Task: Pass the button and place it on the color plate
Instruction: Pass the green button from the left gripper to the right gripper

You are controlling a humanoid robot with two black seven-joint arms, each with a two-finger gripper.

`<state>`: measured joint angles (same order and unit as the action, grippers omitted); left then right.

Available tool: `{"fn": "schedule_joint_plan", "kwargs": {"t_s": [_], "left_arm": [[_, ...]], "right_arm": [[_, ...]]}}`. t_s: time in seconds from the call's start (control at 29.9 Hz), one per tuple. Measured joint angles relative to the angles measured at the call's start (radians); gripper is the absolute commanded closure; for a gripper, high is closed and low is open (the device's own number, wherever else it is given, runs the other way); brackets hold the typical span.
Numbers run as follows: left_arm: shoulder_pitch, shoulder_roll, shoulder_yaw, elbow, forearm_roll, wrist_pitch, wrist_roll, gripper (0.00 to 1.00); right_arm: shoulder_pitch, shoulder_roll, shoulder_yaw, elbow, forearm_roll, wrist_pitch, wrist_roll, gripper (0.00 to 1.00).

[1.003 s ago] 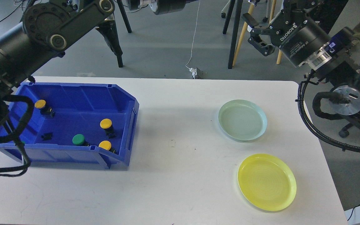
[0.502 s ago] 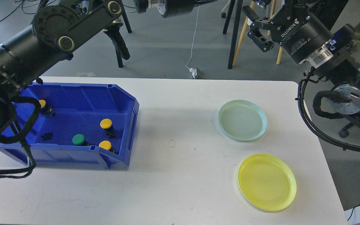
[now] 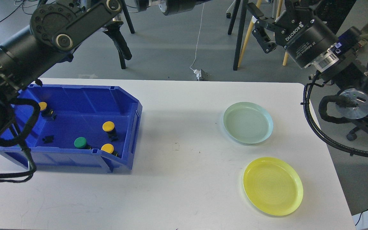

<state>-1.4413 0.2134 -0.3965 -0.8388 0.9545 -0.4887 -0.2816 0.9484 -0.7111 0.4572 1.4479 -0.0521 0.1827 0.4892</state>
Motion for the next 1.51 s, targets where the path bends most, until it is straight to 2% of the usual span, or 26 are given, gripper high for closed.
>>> {"fn": "schedule_joint_plan", "kwargs": {"t_s": [0.17, 0.27, 0.64, 0.7, 0.74, 0.84, 0.87, 0.9, 1.0, 1.3, 1.51], "left_arm": [[0.000, -0.004, -0.001, 0.000, 0.000, 0.000, 0.001, 0.64], [-0.001, -0.004, -0.001, 0.000, 0.000, 0.000, 0.001, 0.64], [-0.002, -0.004, -0.001, -0.001, 0.001, 0.000, 0.002, 0.60], [-0.003, -0.004, -0.001, -0.001, 0.001, 0.000, 0.002, 0.55], [-0.003, -0.004, 0.000, -0.001, 0.001, 0.000, 0.003, 0.48], [-0.003, -0.003, 0.000, -0.001, 0.002, 0.000, 0.003, 0.26], [-0.003, -0.004, 0.001, -0.001, 0.003, 0.000, 0.004, 0.13], [-0.003, -0.005, 0.001, -0.002, 0.002, 0.000, 0.004, 0.06], [0.001, -0.005, 0.003, -0.001, 0.003, 0.000, 0.004, 0.01], [0.005, 0.010, 0.011, 0.001, 0.007, 0.000, 0.005, 0.00], [0.035, 0.083, 0.018, 0.008, 0.014, 0.000, 0.005, 0.00]], "right_arm": [[0.000, -0.001, -0.001, 0.000, -0.001, 0.005, 0.000, 0.79], [0.001, -0.002, -0.001, 0.000, -0.002, 0.007, 0.000, 0.86], [0.004, -0.004, 0.001, 0.001, -0.003, 0.013, -0.001, 0.95], [0.006, -0.003, 0.002, 0.001, -0.003, 0.015, -0.001, 0.96], [0.006, -0.003, 0.002, 0.001, -0.003, 0.016, -0.001, 0.96], [0.006, -0.002, 0.002, 0.001, -0.003, 0.016, -0.001, 0.96], [0.006, -0.002, 0.003, 0.002, -0.003, 0.017, -0.001, 0.96], [0.007, -0.002, 0.003, 0.003, -0.004, 0.019, -0.001, 0.96], [0.007, -0.003, 0.005, 0.003, -0.003, 0.018, -0.001, 0.96], [0.007, -0.009, 0.010, 0.002, 0.001, 0.022, -0.001, 0.96], [-0.007, -0.083, 0.013, -0.024, 0.001, 0.030, 0.000, 0.95]]}}
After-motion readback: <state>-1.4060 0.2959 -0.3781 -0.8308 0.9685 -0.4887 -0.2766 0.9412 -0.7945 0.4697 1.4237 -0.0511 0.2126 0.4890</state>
